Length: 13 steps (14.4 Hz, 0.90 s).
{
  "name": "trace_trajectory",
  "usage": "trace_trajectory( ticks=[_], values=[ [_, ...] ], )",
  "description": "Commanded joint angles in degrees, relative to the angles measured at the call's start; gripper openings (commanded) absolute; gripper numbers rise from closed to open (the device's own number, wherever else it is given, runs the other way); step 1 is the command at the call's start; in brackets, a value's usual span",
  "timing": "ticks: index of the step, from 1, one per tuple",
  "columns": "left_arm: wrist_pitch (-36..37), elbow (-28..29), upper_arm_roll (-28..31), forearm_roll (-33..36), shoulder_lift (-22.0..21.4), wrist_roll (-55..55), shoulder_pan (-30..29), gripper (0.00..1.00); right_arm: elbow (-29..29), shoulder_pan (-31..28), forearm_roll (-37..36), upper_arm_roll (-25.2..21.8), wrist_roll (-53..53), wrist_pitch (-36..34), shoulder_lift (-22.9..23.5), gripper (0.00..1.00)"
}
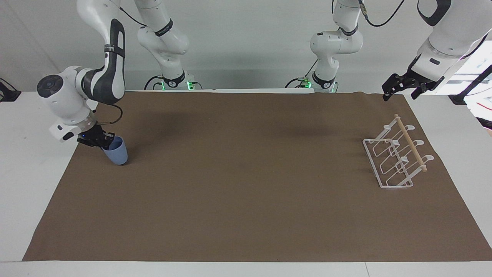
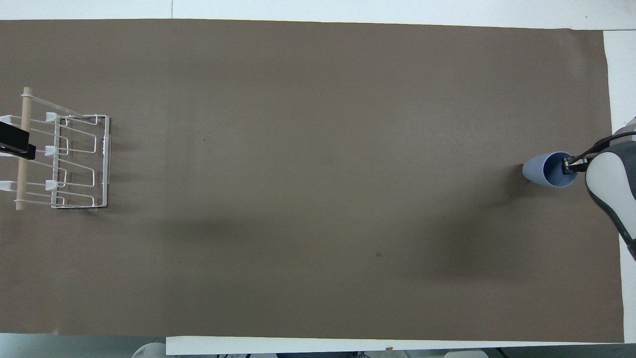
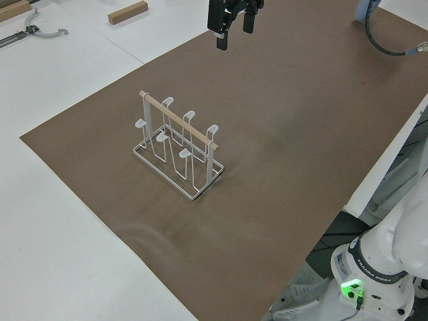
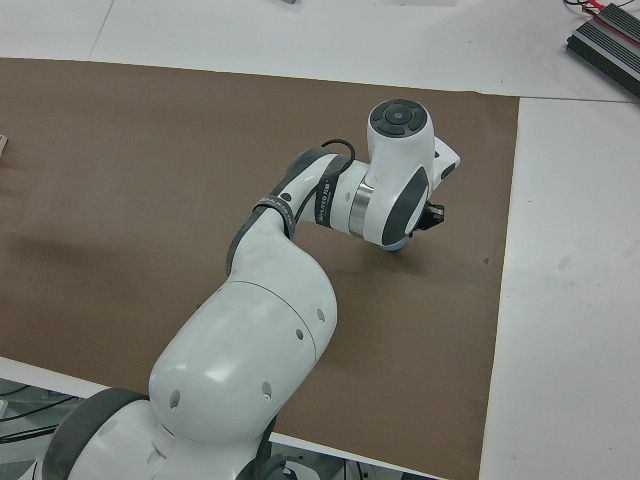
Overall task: Hang cup on cup holder
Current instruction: 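Lower the right gripper onto the blue cup and grasp its rim, then lift the blue cup with the right gripper toward the table center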
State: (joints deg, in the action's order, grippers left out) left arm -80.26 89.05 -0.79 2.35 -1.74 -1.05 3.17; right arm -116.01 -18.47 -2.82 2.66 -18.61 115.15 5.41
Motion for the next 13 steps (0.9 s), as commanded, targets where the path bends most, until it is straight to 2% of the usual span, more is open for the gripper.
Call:
trace_trajectory(
  ticks=[1, 3, 5, 7, 10, 11, 13],
  values=[
    [0.81, 2.7, 0.0, 0.82, -2.12, -1.32, -1.24, 1.0, 6.74, -0.34, 10.76, 4.18, -0.73, -14.46, -1.62, 0.0],
    [0.72, 2.98, -0.09, 0.82, -2.3, -2.63, -0.98, 1.0, 7.73, -0.25, 22.45, 5.67, 1.8, -19.6, -2.77, 0.0],
    [0.28, 2.8, -0.09, 0.47, -2.22, -6.92, -0.54, 1.0, 7.2, 2.2, 32.13, 7.0, 9.33, -19.97, -2.95, 0.0],
    [0.11, 2.27, -0.01, -1.98, -1.87, -10.79, -1.06, 1.0, 7.2, 6.42, 42.23, 7.0, 16.81, -18.05, -2.95, 0.0],
    [0.02, 2.62, -0.09, -3.4, -2.04, -17.82, -1.24, 1.0, 5.54, 12.66, 55.52, 7.0, 17.9, -11.63, -3.12, 0.0],
    [-0.15, 3.06, -0.09, -4.44, -2.3, -22.8, -0.98, 1.0, 4.23, 14.41, 59.47, 7.0, 17.9, -10.14, -3.82, 0.0],
    [-2.6, 3.94, -0.27, -9.18, -2.39, -40.17, -0.19, 1.0, 2.29, 18.11, 66.51, 7.0, 18.08, -8.37, -4.53, 0.0]
  ],
)
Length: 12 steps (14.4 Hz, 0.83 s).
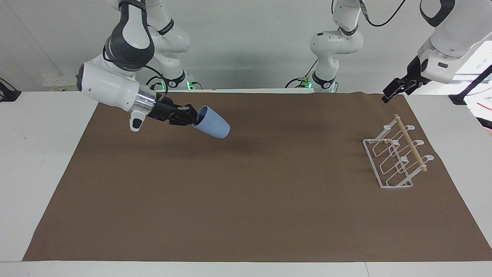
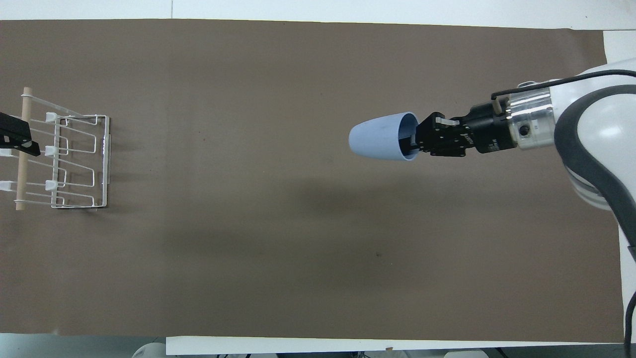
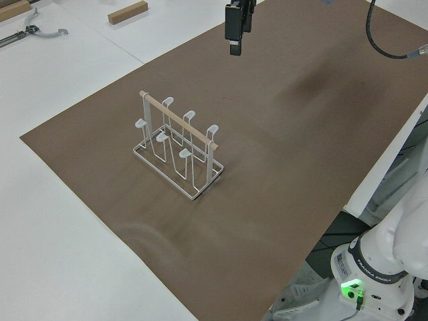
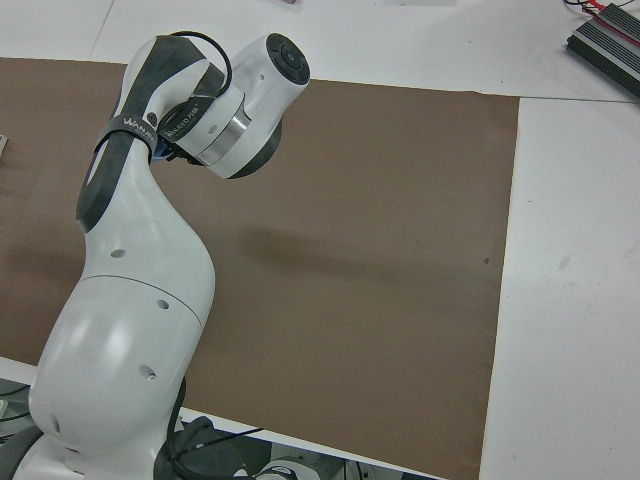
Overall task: Hang cup on cup holder
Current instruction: 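Lift the blue cup with the right gripper toward the table center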
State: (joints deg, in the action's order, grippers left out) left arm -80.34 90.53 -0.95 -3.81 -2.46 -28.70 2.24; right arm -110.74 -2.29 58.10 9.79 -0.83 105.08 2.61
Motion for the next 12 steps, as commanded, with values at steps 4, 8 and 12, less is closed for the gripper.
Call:
trace_trajectory(
  ticks=[4, 8, 12],
  values=[
    [-6.84, 3.51, -0.37, -7.26, -1.76, -43.22, 7.4, 1.0, -5.62, 7.12, 16.49, -0.12, 4.78, 5.31, -0.85, 0.0],
    [-14.3, 5.19, -0.46, -9.45, -1.85, -68.73, 17.34, 1.0, -5.63, 11.6, 18.8, -0.12, 9.08, 6.72, 0.03, 0.0],
    [-16.24, 5.1, -0.37, -10.34, -1.06, -81.23, 26.04, 1.0, -5.71, 12.67, 20.83, -0.12, 11.12, 7.24, -0.06, 0.0]
  ],
)
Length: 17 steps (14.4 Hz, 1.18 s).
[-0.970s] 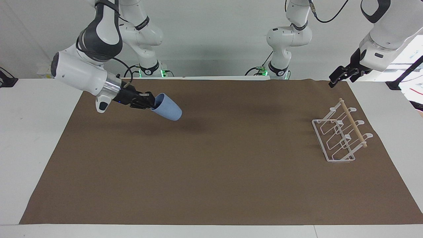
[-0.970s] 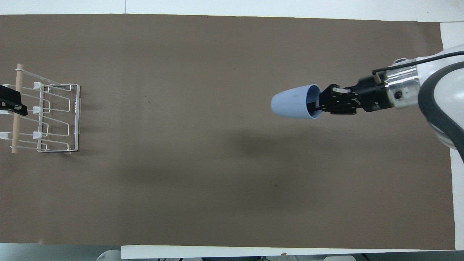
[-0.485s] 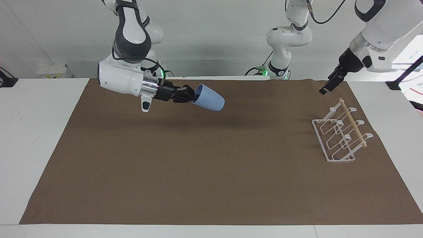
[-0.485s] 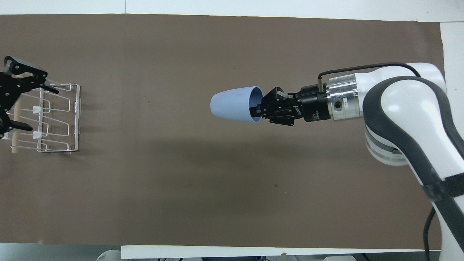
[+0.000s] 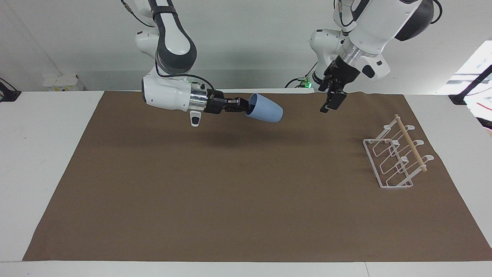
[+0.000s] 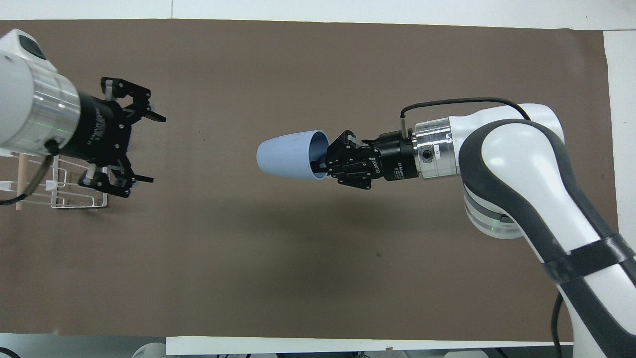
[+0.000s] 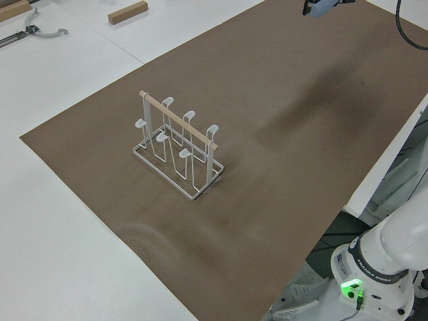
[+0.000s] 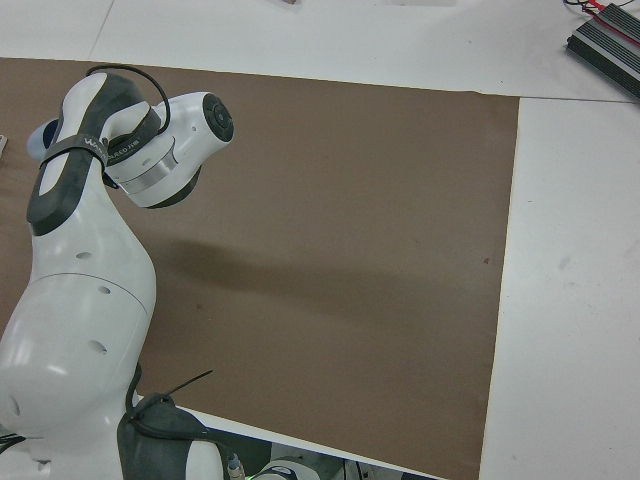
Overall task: Hang cup on cup holder
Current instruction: 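Grasp the cup base with the left gripper while the right gripper holds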
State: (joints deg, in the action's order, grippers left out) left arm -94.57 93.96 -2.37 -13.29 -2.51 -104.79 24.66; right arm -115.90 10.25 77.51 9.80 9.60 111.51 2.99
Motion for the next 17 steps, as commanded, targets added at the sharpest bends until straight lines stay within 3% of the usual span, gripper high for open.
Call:
trace_trajectory(
  ticks=[1, 4, 17],
  values=[
    [-2.98, 1.66, 0.96, -0.87, -0.92, -7.51, 5.38, 1.0, -0.55, 0.21, 1.41, -0.13, 0.68, 0.99, -0.45, 0.0],
    [-6.14, 1.66, 0.96, -1.65, -0.04, -9.55, 8.64, 1.0, -1.16, 0.48, 1.41, -0.13, 0.68, 1.61, -0.62, 0.0],
    [-19.16, 1.57, 0.96, -3.77, 7.34, -13.95, 12.78, 1.0, -1.95, 0.56, 1.32, -0.13, 0.6, 1.87, -0.8, 0.0]
  ],
)
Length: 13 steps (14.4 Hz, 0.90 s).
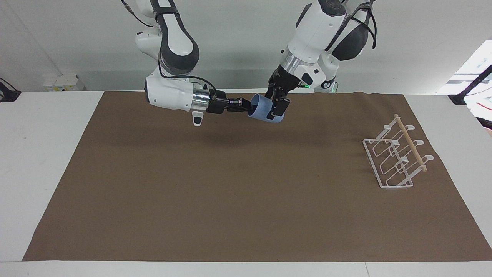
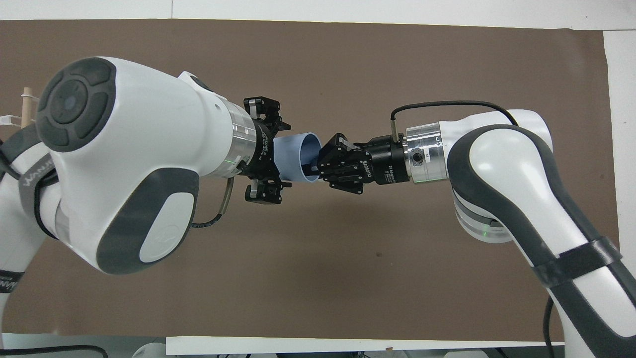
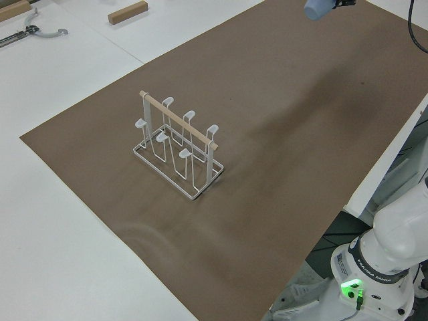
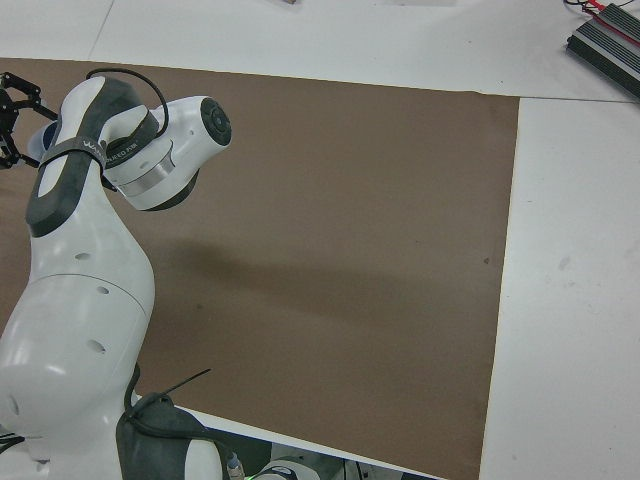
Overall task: Hang cup on cup holder
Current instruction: 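Grasp the cup base with the left gripper while the right gripper holds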
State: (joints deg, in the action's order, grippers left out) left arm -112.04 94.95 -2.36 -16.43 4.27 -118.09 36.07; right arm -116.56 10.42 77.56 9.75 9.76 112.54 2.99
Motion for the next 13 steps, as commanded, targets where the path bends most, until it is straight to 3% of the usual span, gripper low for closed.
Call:
trace_trajectory(
  ticks=[1, 2, 3, 4, 5, 6, 10, 11, 12, 13],
  values=[
    [-1.78, 0.68, 0.95, -0.62, 0.74, -0.57, 1.98, 1.0, -1.39, 0.3, 1.36, -0.08, 0.43, 0.75, -0.88, 0.0],
    [-1.78, 0.68, 0.95, -0.62, 1.18, -0.56, 1.98, 0.99, -1.39, 0.3, 1.28, -0.08, 0.43, 0.67, -0.88, 0.0],
    [-1.69, 0.68, 0.95, -0.62, 1.18, -0.56, 1.98, 0.91, -1.39, 0.3, 1.36, -0.08, 0.43, 0.75, -0.88, 0.0],
    [-1.69, 0.68, 0.95, -0.62, 1.18, -0.13, 2.33, 0.35, -1.39, 0.3, 1.36, -0.08, 0.43, 0.84, -0.88, 0.0],
    [-1.86, 0.76, 0.95, -0.54, 1.18, 0.48, 2.77, 0.05, -1.39, 0.3, 1.36, -0.08, 0.43, 0.75, -0.88, 0.0],
    [-1.86, 0.76, 0.95, -0.54, 1.18, 0.92, 3.12, 0.0, -1.39, 0.3, 1.36, -0.08, 0.43, 0.75, -0.88, 0.0],
    [-1.78, 0.68, 0.95, -0.54, 1.18, 1.02, 3.12, 0.0, -1.3, 0.21, 1.36, -0.08, 0.43, 0.75, -0.88, 0.01],
    [-1.69, 0.68, 0.95, -0.54, 1.18, 1.02, 3.12, 0.0, -1.3, 0.12, 1.36, -0.17, 0.43, 0.75, -0.88, 0.22],
    [-1.6, 0.59, 0.95, -0.54, 1.18, 1.02, 3.12, 0.0, -1.21, 0.12, 1.28, -0.17, -0.09, 0.93, -0.88, 0.96],
    [-1.51, 0.5, 0.95, -0.54, 1.18, 0.93, 3.12, 0.0, -1.12, -0.14, 1.28, -0.25, 0.25, 0.93, -0.88, 0.99]
  ],
)
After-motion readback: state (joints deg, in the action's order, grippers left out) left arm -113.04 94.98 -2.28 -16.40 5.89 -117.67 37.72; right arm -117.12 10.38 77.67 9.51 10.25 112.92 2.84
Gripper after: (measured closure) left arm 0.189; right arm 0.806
